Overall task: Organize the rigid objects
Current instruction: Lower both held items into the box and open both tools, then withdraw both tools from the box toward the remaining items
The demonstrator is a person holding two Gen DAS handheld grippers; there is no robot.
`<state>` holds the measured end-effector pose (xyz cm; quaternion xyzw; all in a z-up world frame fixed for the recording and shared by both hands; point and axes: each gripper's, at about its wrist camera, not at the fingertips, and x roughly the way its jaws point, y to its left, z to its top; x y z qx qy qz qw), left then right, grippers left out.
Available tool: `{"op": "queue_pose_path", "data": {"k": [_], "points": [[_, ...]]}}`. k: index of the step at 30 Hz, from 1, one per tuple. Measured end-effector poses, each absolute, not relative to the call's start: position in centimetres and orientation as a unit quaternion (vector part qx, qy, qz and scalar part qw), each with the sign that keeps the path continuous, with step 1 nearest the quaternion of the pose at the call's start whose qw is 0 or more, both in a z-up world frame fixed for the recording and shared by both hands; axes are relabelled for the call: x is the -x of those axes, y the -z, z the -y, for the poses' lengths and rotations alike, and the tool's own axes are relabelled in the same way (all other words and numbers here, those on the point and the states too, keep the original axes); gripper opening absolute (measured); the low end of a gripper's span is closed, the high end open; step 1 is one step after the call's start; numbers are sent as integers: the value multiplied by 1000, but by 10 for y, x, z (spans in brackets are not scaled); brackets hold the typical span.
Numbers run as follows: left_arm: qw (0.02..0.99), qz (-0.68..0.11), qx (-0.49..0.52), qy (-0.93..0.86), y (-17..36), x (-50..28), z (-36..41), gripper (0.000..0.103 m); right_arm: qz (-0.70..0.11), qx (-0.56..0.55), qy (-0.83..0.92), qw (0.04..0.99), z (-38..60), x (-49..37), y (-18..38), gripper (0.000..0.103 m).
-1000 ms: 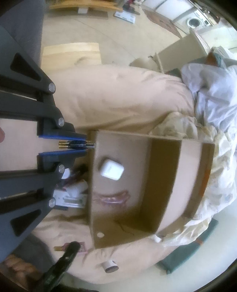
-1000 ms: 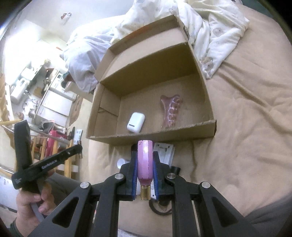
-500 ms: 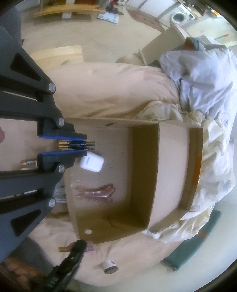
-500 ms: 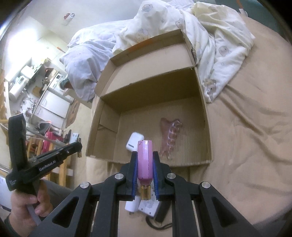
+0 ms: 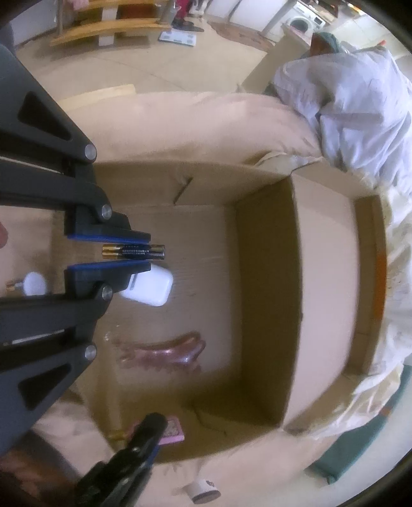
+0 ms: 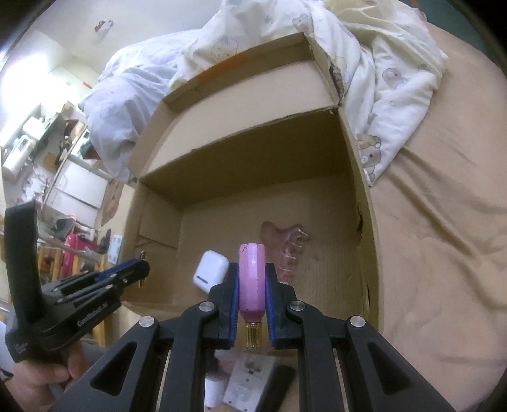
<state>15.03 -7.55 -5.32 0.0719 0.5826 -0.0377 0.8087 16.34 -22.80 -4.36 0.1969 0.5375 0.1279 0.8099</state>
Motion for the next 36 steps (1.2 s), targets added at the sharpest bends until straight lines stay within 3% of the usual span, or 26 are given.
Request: {"op": "queue_pose_path", "data": {"k": [14,27,29,30,31,32,33,35,36], "points": [[789,-606,-98,18,95,-163,80,9,-565,-178,-115,797,220,-172,65,16],[790,-604,-102,-2,93,-160,81,9,-568,-184,-124,792,218,-174,66,16],[792,-603,-101,-4,91,-159,80,15,-560,-187,-125,797,219,-174,62,16],[792,-602,-100,-6,89,-159,79,27,-556,-189,-127,799,222,-172,59,17],[792,-602,-97,-7,87,-158,79,44,-551,-189,-128,802,223,-172,56,21],[793,-602,-94,-7,84,-158,78,53,-546,-190,-128,806,224,-171,53,24],[795,-601,-86,-5,81,-157,77,63,-542,-190,-129,808,224,-171,50,35],[795,-602,-75,0,75,-155,74,67,-529,-194,-128,816,226,-169,44,78],[795,-603,-73,2,73,-153,74,71,-522,-198,-127,820,227,-168,40,80]]}}
